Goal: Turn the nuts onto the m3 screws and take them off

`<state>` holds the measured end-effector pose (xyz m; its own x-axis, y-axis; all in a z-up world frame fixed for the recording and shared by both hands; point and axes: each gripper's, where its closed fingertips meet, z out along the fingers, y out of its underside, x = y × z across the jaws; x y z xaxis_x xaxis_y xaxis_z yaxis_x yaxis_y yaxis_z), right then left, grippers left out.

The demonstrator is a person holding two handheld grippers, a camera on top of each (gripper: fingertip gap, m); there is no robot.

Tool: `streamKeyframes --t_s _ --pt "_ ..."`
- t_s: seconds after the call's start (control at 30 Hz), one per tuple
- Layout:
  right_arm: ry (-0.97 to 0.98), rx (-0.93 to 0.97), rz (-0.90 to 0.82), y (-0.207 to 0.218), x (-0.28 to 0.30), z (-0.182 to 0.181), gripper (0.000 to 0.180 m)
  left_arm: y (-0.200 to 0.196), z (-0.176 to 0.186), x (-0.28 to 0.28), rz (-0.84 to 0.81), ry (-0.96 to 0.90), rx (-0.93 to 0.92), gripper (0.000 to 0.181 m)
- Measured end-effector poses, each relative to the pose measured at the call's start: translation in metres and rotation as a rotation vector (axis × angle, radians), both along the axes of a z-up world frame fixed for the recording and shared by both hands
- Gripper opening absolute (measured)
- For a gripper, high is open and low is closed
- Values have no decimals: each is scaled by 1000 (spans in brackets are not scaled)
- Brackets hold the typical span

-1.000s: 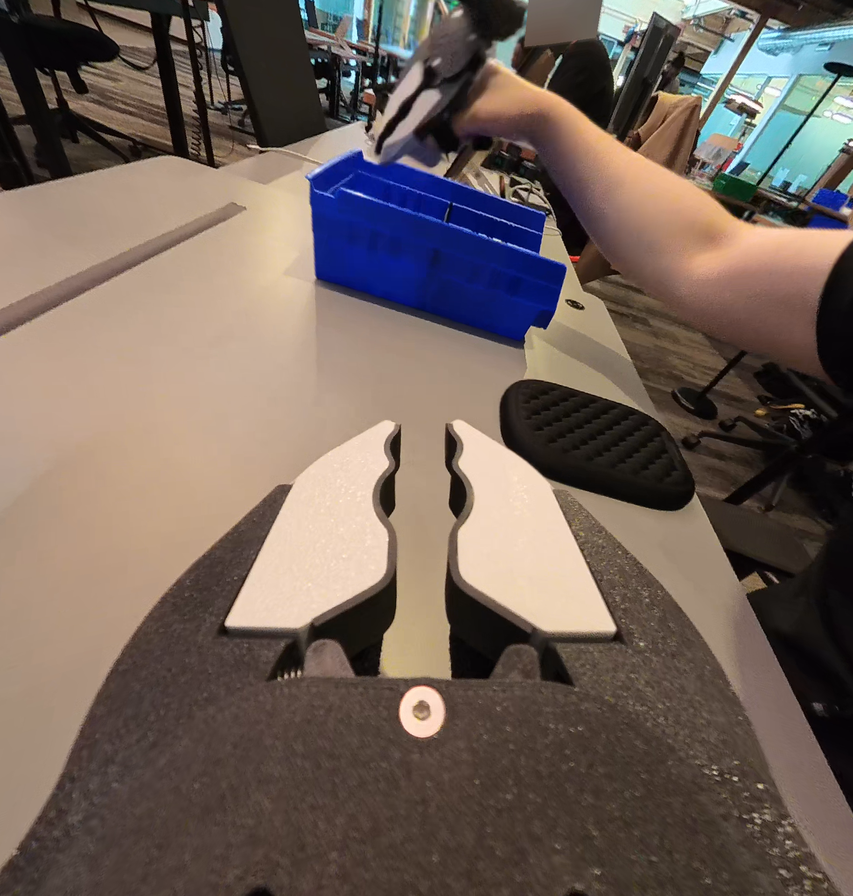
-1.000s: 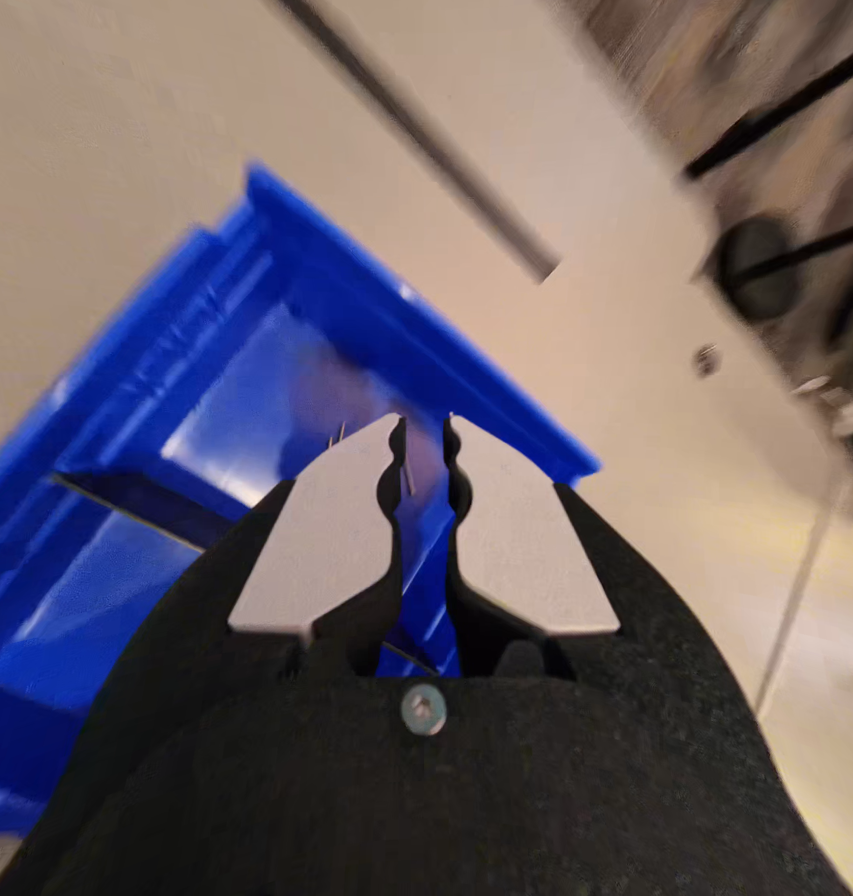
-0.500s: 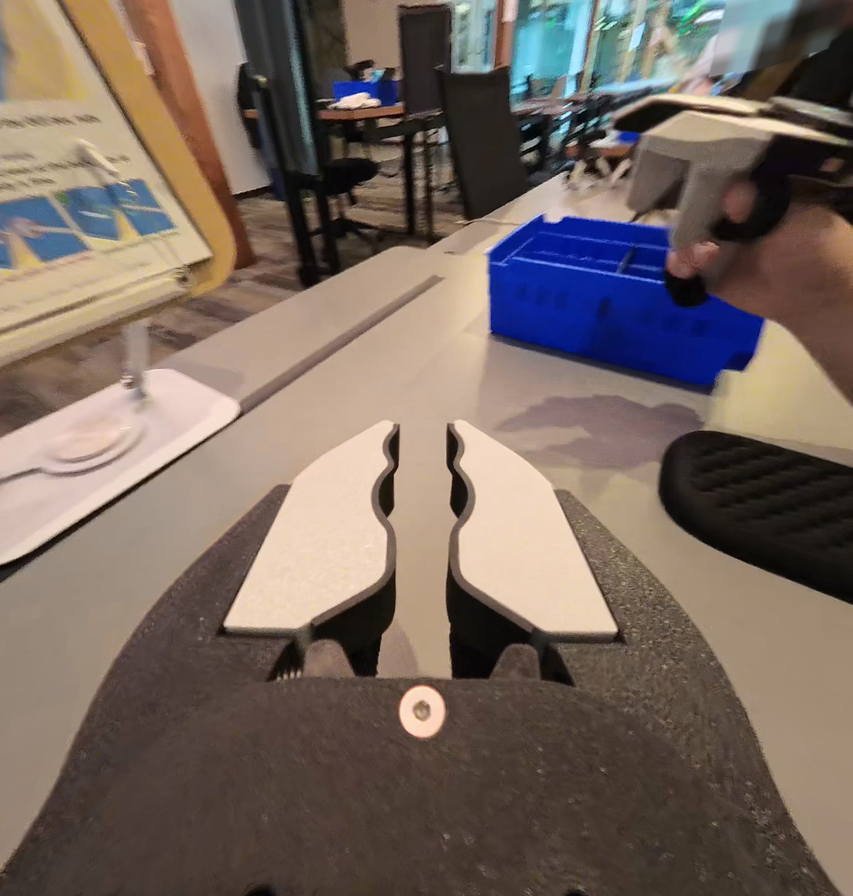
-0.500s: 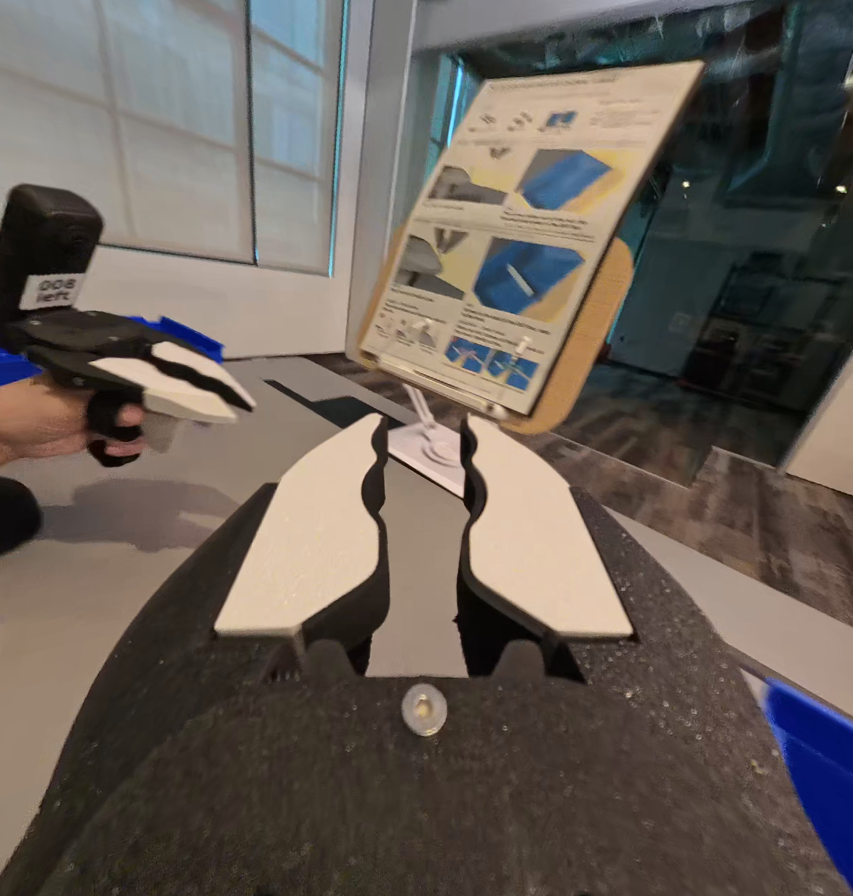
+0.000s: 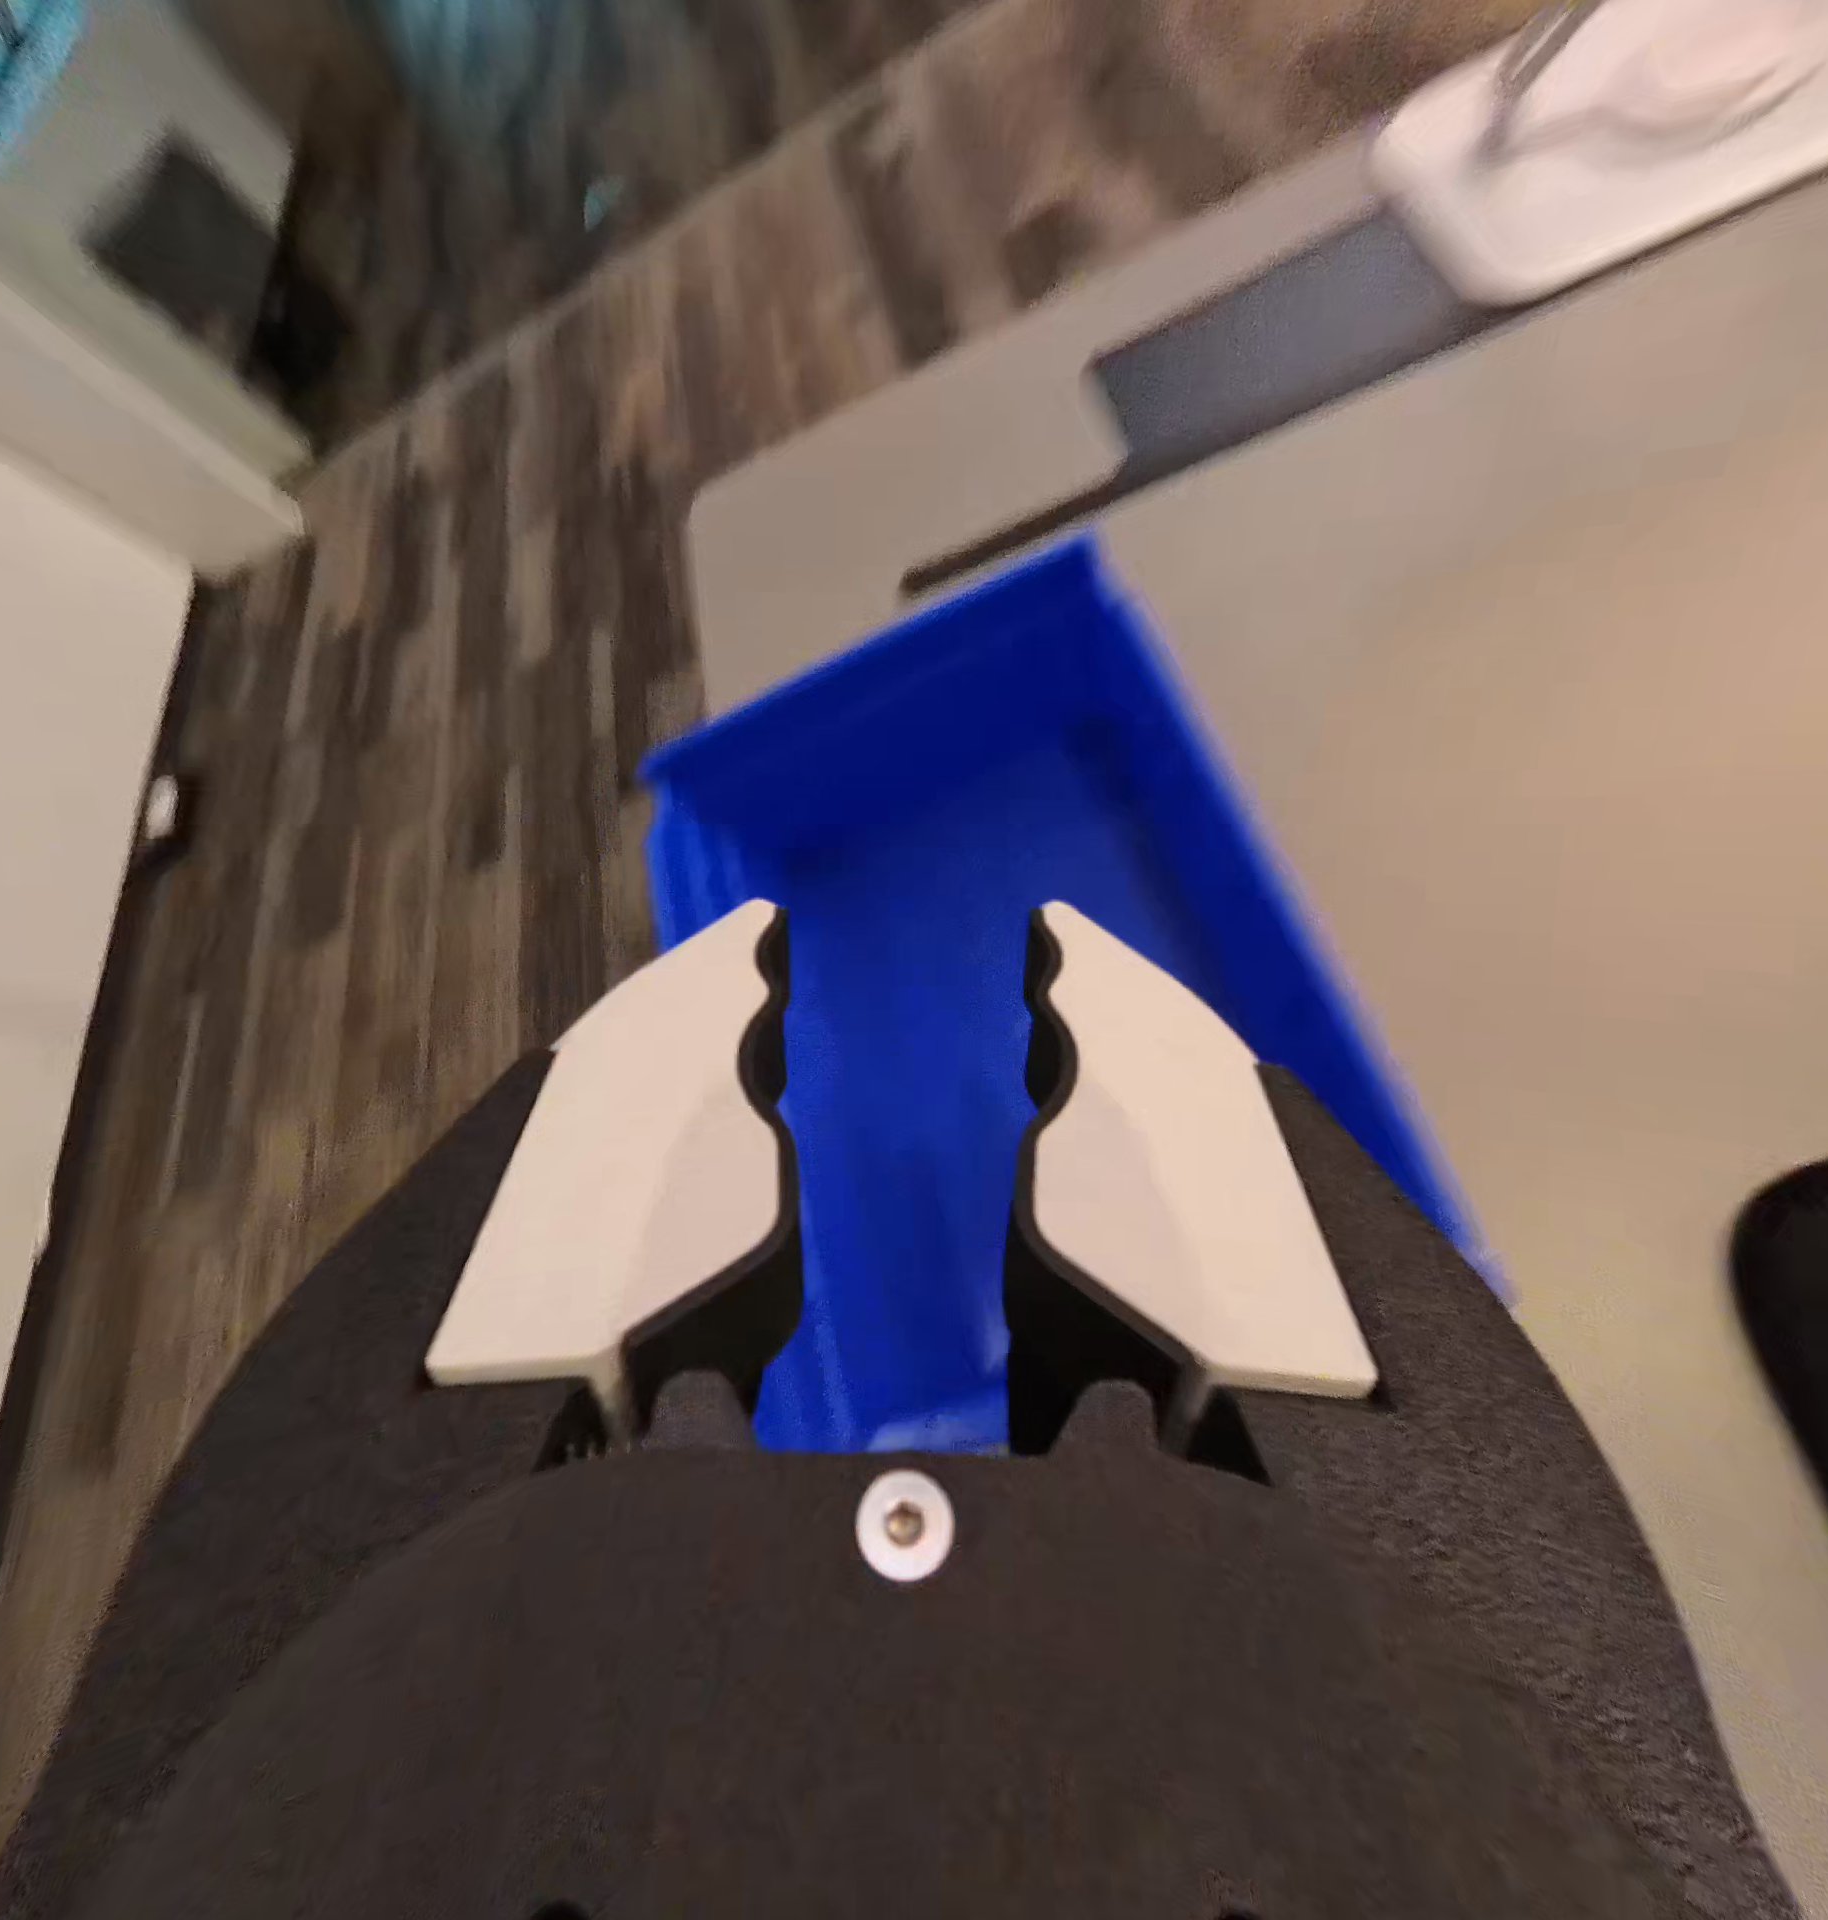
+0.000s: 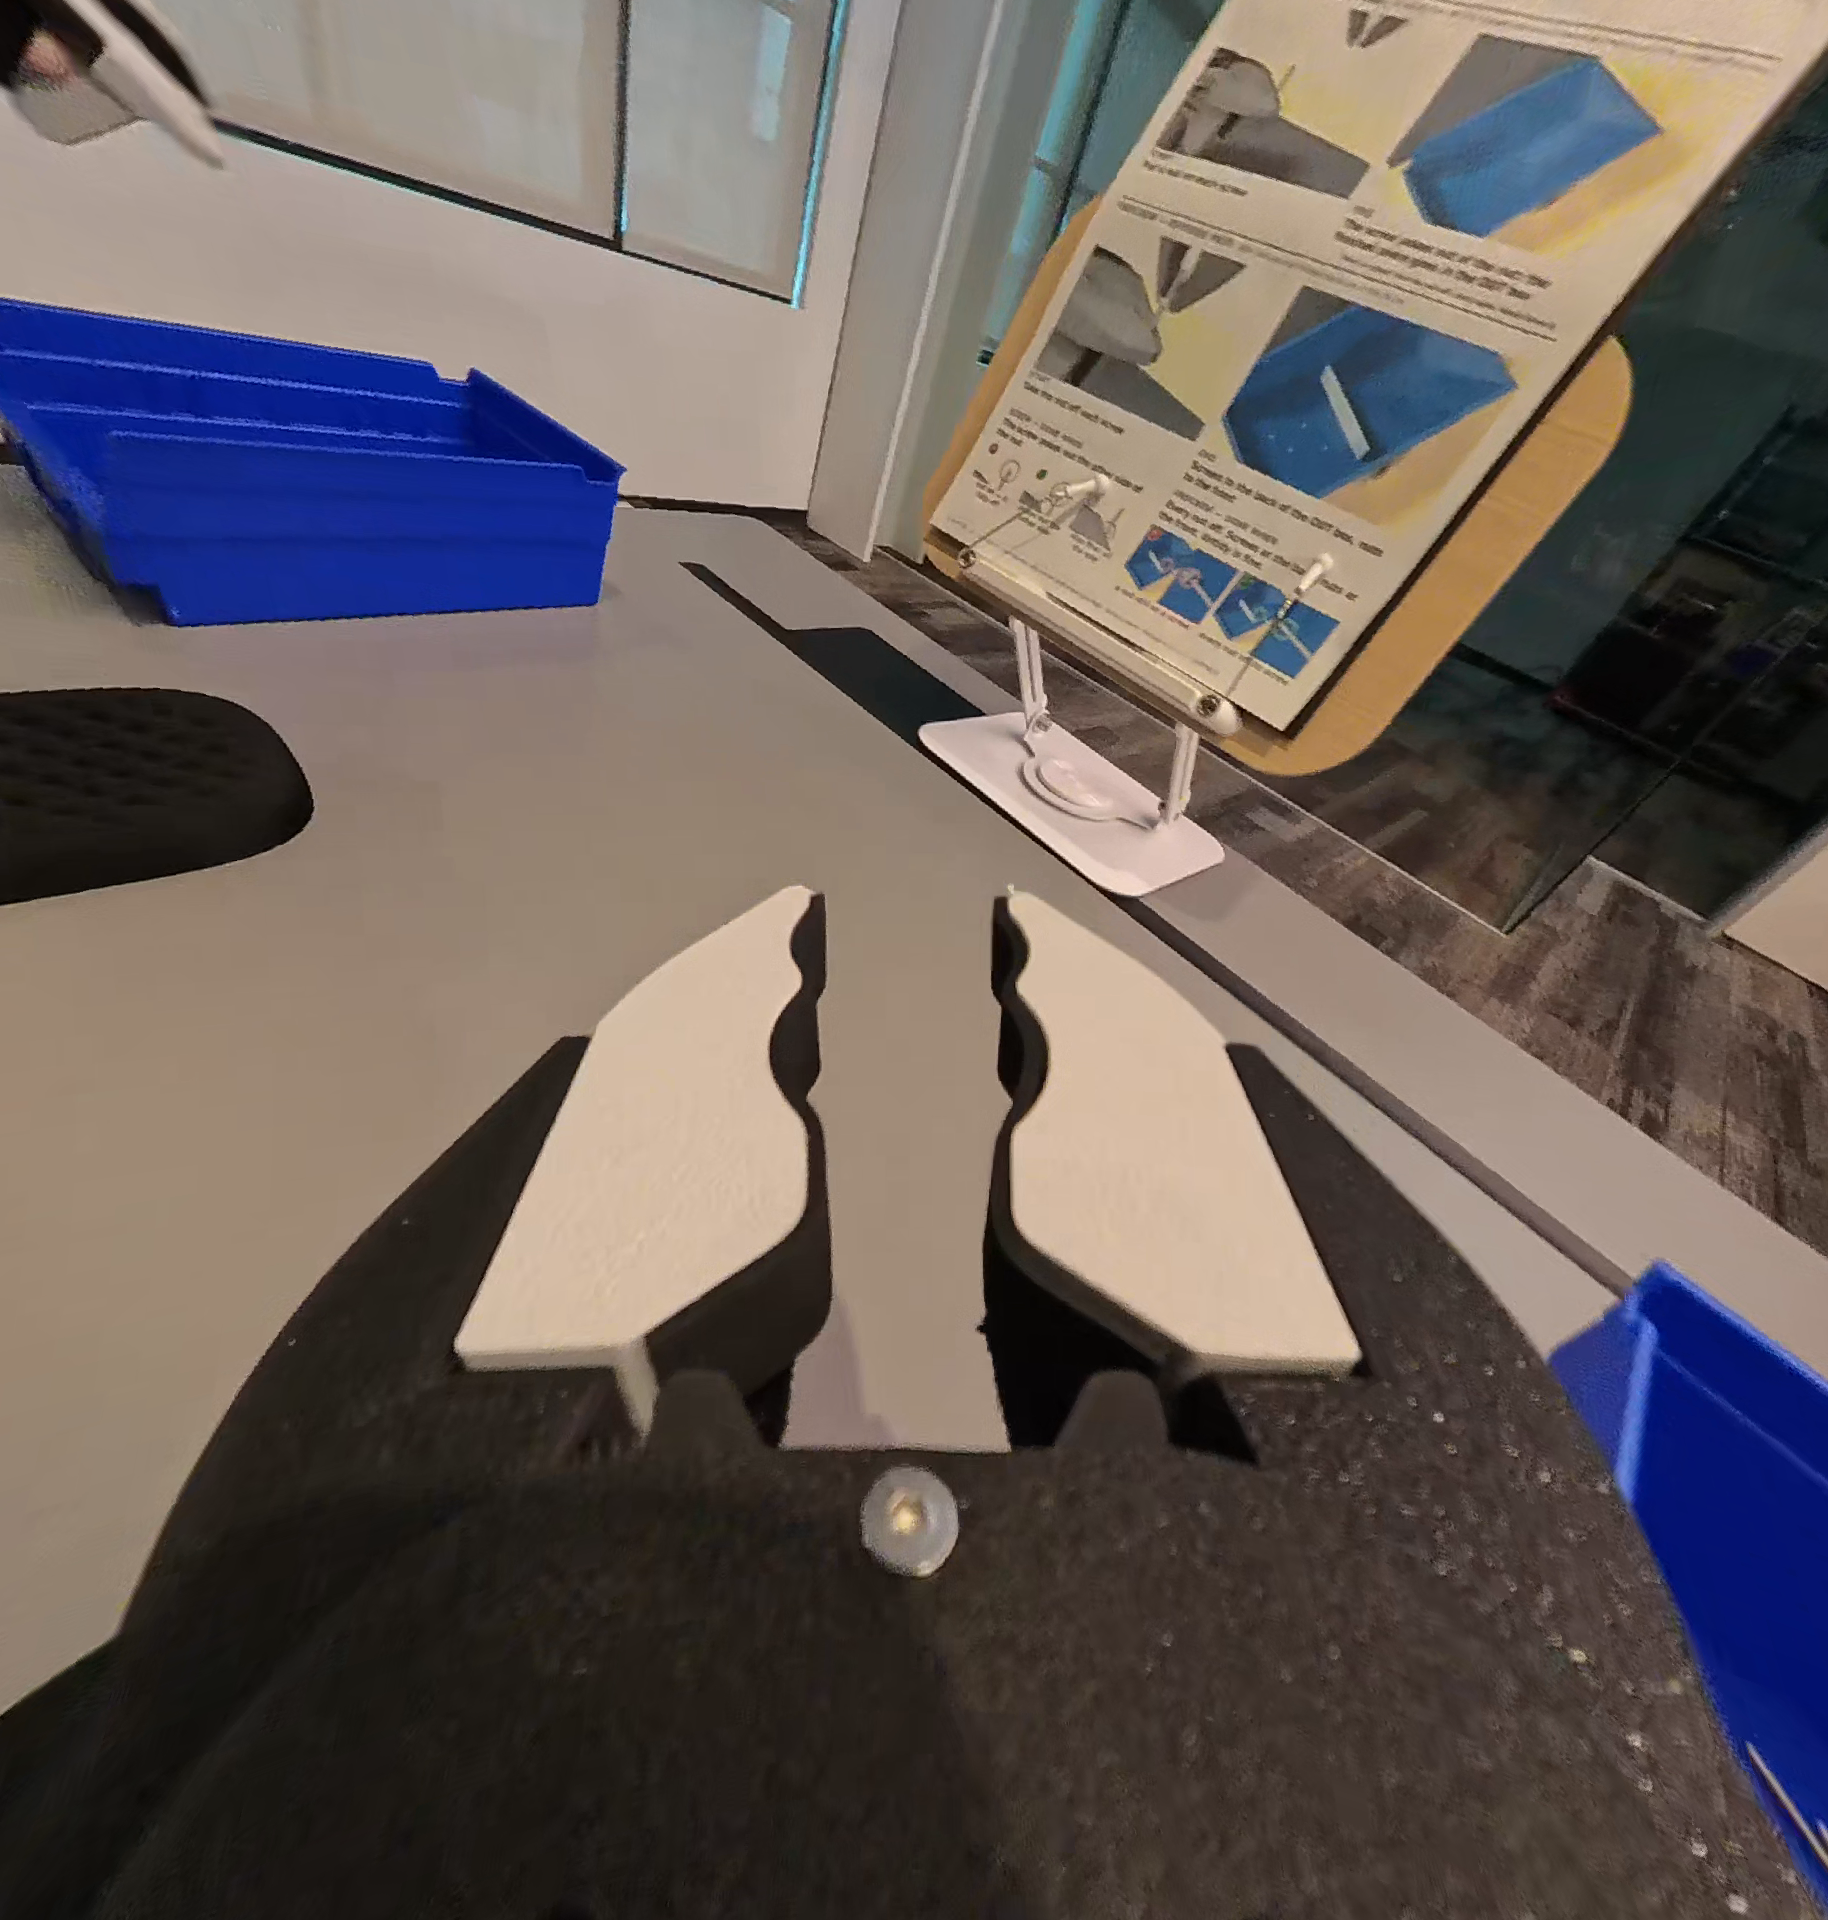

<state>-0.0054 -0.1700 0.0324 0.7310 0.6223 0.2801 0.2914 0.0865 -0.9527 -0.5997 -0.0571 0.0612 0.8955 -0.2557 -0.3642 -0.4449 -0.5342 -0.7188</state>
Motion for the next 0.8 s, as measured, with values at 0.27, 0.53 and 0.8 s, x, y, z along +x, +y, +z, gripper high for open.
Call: streamKeyframes --t_s 0.27,0.53,0.8 --pt "11 -42 -95 -16 21 -7 30 -3 -79 -109 173 -259 -350 40" --pt "-20 -63 -120 -32 15 -12 31 -3 -142 -105 236 -355 -610 23" --pt "-63 -60 -151 -42 24 -15 31 1 -148 -108 290 -386 -619 5"
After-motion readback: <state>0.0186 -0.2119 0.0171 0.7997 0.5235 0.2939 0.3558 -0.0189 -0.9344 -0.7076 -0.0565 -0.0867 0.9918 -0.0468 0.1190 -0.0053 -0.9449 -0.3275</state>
